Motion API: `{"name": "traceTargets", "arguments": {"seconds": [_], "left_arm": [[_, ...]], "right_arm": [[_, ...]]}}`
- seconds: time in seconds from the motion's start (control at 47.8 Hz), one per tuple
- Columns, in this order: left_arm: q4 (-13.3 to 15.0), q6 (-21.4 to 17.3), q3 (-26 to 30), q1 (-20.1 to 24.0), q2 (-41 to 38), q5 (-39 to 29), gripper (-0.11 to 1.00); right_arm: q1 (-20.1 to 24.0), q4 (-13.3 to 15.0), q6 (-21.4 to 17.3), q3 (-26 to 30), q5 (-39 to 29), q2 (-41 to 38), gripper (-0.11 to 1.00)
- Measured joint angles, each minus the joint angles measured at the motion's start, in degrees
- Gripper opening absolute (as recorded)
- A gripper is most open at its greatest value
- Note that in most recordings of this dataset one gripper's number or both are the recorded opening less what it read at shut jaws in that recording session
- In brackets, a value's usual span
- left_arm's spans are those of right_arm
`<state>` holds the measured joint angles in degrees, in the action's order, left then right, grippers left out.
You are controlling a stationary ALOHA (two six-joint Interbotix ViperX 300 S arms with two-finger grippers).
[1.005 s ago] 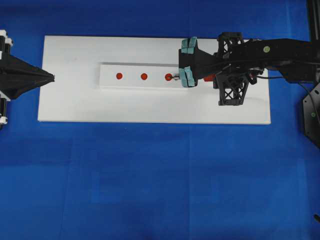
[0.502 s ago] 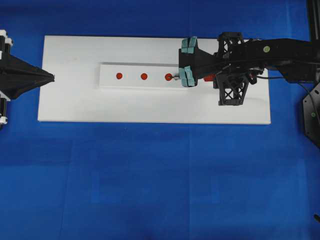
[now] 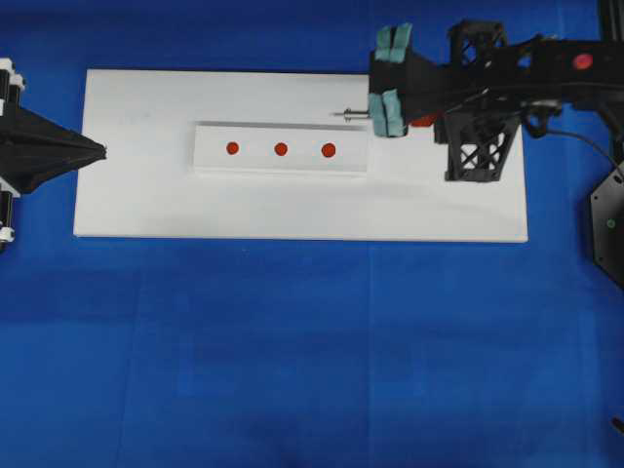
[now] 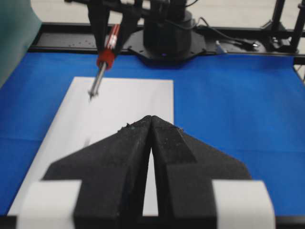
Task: Touch the tip of the soldering iron to the mark.
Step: 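Lift the iron and carry it toward the front of the table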
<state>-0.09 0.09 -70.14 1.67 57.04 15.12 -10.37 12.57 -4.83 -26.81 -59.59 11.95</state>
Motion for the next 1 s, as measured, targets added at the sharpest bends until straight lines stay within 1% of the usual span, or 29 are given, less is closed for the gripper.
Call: {"name": "traceTargets", "arguments": {"seconds": [0.105,0.398,0.523,0.607,0.753,0.879,1.005], "left_arm": [[0.0,0.1,0.0,0.0,0.0,-0.1,0.00],[0.0,0.2,0.0,0.0,0.0,-0.1,0.00],[0.0,0.2,0.0,0.0,0.0,0.0,0.00],[0.0,0.2,0.0,0.0,0.0,0.0,0.00],[0.0,0.2,0.0,0.0,0.0,-0.1,0.00],[0.0,0.2,0.0,0.0,0.0,-0.1,0.00],[0.0,0.3,0.0,0.0,0.0,0.0,0.00]], "right_arm": [[0.0,0.2,0.0,0.4,-1.2,1.3,0.07],[0.2,-0.1,-0.2,0.4,-1.0,1.6,0.07],[1.3,-0.4,-2.9,0.4,-1.1,1.8,0.07],[2.9,-0.4,-6.2,-0.3,-1.1,2.3,0.07],[7.7,-0.4,-12.6,-1.8,-1.1,4.0,0.07],[13.8,-0.3,-19.2,-2.5,-1.1,4.6,0.07],[20.1,0.4,-25.8,-2.5,-1.1,4.6,0.07]]}}
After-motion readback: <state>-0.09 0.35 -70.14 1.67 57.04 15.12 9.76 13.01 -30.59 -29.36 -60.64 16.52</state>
